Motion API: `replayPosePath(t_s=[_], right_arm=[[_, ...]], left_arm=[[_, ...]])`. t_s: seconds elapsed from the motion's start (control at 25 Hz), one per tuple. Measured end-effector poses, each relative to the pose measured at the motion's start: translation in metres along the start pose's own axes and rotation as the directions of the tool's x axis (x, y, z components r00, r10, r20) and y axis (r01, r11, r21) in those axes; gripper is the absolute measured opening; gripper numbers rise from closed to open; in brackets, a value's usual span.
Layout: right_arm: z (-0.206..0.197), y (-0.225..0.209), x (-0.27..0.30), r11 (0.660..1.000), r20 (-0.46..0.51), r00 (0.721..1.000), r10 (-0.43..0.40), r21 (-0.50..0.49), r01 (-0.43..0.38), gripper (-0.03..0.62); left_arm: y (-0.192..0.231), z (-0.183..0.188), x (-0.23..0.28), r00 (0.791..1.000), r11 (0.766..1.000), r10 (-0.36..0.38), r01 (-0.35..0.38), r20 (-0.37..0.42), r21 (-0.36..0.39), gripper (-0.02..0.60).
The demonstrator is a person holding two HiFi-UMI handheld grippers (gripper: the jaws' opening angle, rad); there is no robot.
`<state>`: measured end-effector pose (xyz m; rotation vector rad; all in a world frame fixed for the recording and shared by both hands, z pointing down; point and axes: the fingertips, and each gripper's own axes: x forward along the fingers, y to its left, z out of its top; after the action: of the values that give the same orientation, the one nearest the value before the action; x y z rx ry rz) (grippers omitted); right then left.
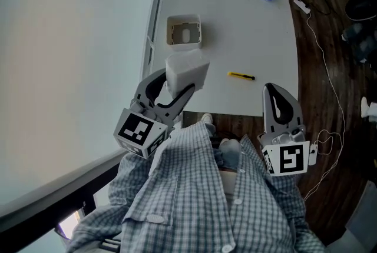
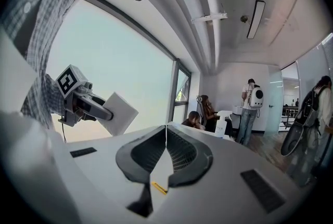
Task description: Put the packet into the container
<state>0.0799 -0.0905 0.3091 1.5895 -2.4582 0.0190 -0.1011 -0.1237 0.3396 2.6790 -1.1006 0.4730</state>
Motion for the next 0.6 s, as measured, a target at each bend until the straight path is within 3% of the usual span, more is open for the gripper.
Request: replayPosePath(t_s=[0.6], right_arm=[[0.000,0.002,0.037,0.997,-0.043,0.997,-0.071,-0.039,0.070,0.015]], left_arm=[[0.050,0.000,0.024,0.997,0.997,-0.074,0.074,-0.008,0.022,0.268]])
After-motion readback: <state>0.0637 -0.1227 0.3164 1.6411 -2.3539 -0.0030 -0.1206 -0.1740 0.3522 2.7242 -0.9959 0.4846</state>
